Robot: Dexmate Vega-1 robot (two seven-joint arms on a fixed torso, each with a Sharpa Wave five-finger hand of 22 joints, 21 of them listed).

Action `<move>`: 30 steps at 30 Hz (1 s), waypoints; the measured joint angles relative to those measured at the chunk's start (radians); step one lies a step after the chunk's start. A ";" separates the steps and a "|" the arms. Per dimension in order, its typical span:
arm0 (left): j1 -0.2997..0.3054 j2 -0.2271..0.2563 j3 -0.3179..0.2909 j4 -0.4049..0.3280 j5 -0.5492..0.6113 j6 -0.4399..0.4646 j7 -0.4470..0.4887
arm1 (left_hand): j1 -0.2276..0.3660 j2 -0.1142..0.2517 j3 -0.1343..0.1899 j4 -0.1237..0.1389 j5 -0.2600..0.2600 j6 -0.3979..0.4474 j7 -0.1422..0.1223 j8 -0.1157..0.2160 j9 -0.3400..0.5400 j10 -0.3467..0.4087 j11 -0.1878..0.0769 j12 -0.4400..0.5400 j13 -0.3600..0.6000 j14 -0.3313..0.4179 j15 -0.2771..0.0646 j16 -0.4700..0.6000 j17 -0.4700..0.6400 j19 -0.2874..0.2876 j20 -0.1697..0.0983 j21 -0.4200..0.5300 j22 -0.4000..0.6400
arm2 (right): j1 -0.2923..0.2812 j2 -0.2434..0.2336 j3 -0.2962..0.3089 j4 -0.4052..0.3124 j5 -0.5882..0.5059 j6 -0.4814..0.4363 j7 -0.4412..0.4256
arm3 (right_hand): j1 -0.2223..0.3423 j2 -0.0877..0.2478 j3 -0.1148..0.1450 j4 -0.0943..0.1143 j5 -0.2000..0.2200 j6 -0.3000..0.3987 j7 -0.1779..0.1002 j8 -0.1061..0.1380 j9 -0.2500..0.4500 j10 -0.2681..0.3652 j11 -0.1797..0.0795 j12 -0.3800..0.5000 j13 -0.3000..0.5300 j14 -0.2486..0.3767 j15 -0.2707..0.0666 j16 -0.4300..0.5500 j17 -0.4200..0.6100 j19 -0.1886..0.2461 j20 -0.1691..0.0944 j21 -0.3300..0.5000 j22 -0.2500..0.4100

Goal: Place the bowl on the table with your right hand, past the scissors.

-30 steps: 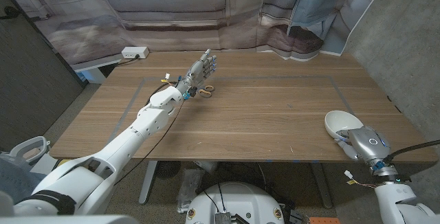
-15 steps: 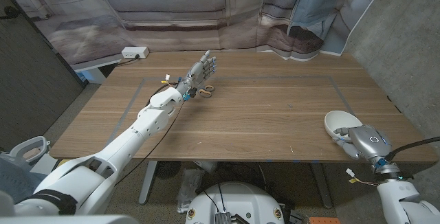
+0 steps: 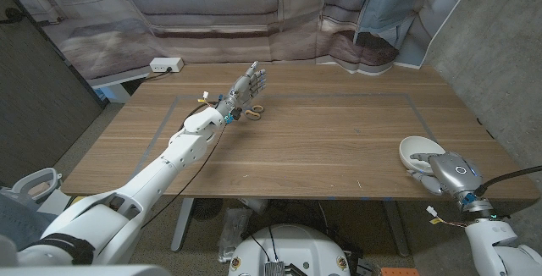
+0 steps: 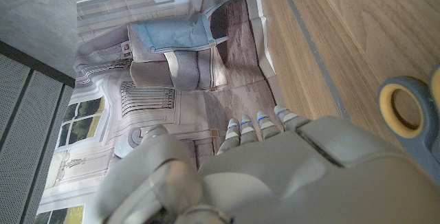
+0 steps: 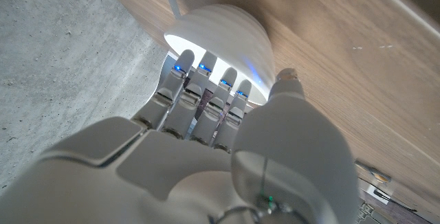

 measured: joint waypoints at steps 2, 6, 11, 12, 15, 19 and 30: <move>0.000 0.000 0.000 -0.001 0.000 -0.001 0.000 | 0.000 0.000 0.000 0.000 0.000 0.000 0.000 0.000 0.000 0.000 0.000 0.000 0.000 0.000 0.000 0.000 0.000 0.000 0.000 0.000 0.000 | -0.003 0.003 0.005 0.000 -0.001 0.007 0.000 | -0.010 -0.010 -0.008 0.003 0.005 -0.013 0.004 0.000 0.000 -0.014 -0.001 0.000 0.000 -0.011 0.004 -0.007 -0.003 -0.003 -0.002 -0.005 0.000; 0.000 0.001 0.000 -0.006 0.001 -0.002 0.001 | 0.000 0.000 0.000 0.000 0.000 0.000 0.000 0.000 0.000 0.000 0.000 0.000 0.000 0.000 0.000 0.000 0.000 0.000 0.000 0.000 0.000 | -0.009 0.009 0.017 0.000 -0.003 0.015 0.002 | -0.033 -0.033 -0.024 0.013 0.015 -0.054 0.007 0.000 0.000 -0.050 0.003 0.000 0.000 -0.046 0.012 -0.008 -0.016 -0.016 -0.001 -0.015 0.000; 0.002 0.005 -0.002 -0.013 0.001 -0.002 0.004 | 0.000 0.000 0.000 0.000 0.000 0.000 0.000 0.000 0.000 0.000 0.000 0.000 0.000 0.000 0.000 0.000 0.000 0.000 0.000 0.000 0.000 | -0.015 0.019 0.031 -0.001 -0.006 0.036 0.007 | -0.053 -0.039 -0.036 0.016 0.028 -0.082 0.007 0.000 0.000 -0.075 0.008 0.000 0.000 -0.089 0.025 -0.015 -0.028 -0.030 -0.002 -0.030 0.000; 0.003 0.006 -0.002 -0.014 0.001 -0.002 0.004 | 0.000 0.000 0.000 0.000 0.000 0.000 0.000 0.000 0.000 0.000 0.000 0.000 0.000 0.000 0.000 0.000 0.000 0.000 0.000 0.000 0.000 | -0.016 0.021 0.033 -0.002 -0.007 0.040 0.007 | -0.053 -0.039 -0.041 0.018 0.033 -0.085 0.010 0.000 0.000 -0.075 0.008 0.000 0.000 -0.091 0.023 -0.015 -0.029 -0.030 -0.002 -0.030 0.000; 0.005 0.007 -0.003 -0.016 0.001 -0.002 0.005 | 0.000 0.000 0.000 0.000 0.000 0.000 0.000 0.000 0.000 0.000 0.000 0.000 0.000 0.000 0.000 0.000 0.000 0.000 0.000 0.000 0.000 | -0.020 0.030 0.042 -0.004 -0.009 0.049 0.007 | -0.058 -0.044 -0.041 0.017 0.037 -0.087 0.012 0.000 0.000 -0.075 0.008 0.008 0.000 -0.091 0.023 -0.015 -0.033 -0.030 -0.002 -0.030 0.000; 0.007 0.008 -0.004 -0.018 0.001 -0.002 0.005 | 0.004 0.004 0.000 0.000 0.000 0.000 0.000 0.000 0.000 0.000 0.000 0.000 0.000 0.000 0.000 0.000 0.000 0.000 0.000 0.000 0.000 | -0.028 0.039 0.060 -0.013 -0.014 0.067 0.008 | -0.062 -0.048 -0.045 0.021 0.038 -0.087 0.012 0.005 0.000 -0.075 0.008 0.008 0.000 -0.091 0.023 -0.010 -0.037 -0.030 -0.002 -0.036 -0.001; 0.009 0.011 -0.008 -0.019 -0.003 -0.005 0.005 | 0.004 0.004 0.000 0.000 0.000 0.000 0.000 0.000 0.000 0.000 0.000 0.000 0.000 0.000 0.000 0.000 0.000 0.000 0.000 0.000 0.000 | -0.046 0.074 0.109 -0.044 -0.040 0.102 0.038 | -0.077 -0.064 -0.060 0.027 0.049 -0.087 0.012 0.005 0.000 -0.078 0.010 0.015 0.000 -0.091 0.023 -0.010 -0.042 -0.030 -0.002 -0.044 -0.003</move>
